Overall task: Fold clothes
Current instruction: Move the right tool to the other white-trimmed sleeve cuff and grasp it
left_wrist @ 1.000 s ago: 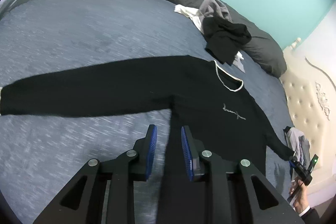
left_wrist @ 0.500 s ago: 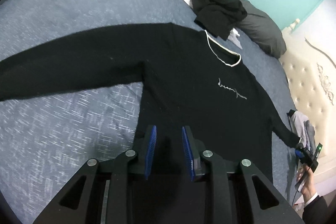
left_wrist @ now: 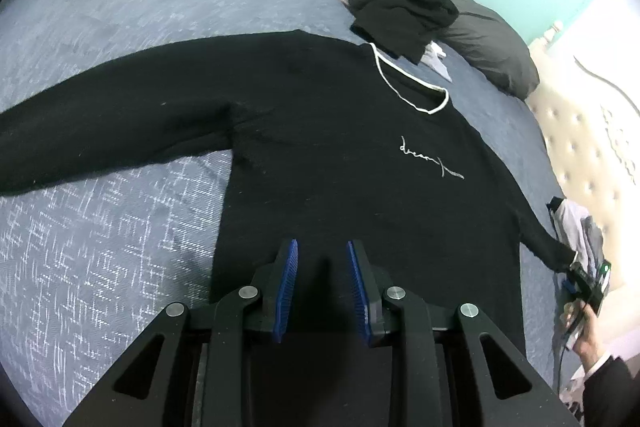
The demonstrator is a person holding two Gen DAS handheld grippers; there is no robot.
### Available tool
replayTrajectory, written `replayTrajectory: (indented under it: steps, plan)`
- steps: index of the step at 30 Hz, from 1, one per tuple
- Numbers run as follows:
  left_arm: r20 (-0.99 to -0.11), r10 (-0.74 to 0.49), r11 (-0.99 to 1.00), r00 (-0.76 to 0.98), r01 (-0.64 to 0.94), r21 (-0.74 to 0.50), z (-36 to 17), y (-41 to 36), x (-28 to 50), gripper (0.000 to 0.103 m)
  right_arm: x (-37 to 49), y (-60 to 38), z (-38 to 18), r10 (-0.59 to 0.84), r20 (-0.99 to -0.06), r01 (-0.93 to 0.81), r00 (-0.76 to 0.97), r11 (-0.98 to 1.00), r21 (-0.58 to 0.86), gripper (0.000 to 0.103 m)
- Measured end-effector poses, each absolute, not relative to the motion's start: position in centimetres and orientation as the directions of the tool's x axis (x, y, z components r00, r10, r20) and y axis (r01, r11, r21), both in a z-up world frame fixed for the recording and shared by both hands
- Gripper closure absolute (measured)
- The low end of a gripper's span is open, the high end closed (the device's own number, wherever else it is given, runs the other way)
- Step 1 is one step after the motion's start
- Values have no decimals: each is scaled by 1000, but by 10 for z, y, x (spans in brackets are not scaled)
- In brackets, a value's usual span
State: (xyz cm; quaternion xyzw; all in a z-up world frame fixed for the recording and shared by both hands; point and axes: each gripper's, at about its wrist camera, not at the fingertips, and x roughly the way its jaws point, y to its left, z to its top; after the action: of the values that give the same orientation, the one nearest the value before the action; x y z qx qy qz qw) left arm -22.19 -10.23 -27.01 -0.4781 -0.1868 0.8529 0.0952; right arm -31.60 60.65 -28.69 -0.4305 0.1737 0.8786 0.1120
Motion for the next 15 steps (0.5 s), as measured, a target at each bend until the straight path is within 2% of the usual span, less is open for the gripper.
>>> replayTrajectory:
  steps: [11,12,13,15]
  plan:
    - [-765,346,-916,-543,-19,-401,-259,-98,-221,73,-345,613,-297,126,-816,-449,-564,-876,174,37]
    - [-764,344,-917,-546,-19,-399,-258,-98,-221,72,-346,613,-296,143,-815,-454,-561,-877,158,48]
    - [-763,342,-918,-548,-19,-397,-258,-99,-220,72,-347,612,-296,159,-814,-458,-558,-878,142,52]
    - [-763,338,-918,-551,-15,-396,-258,-101,-219,71,-348,606,-295,161,-809,-438,-565,-889,130,69]
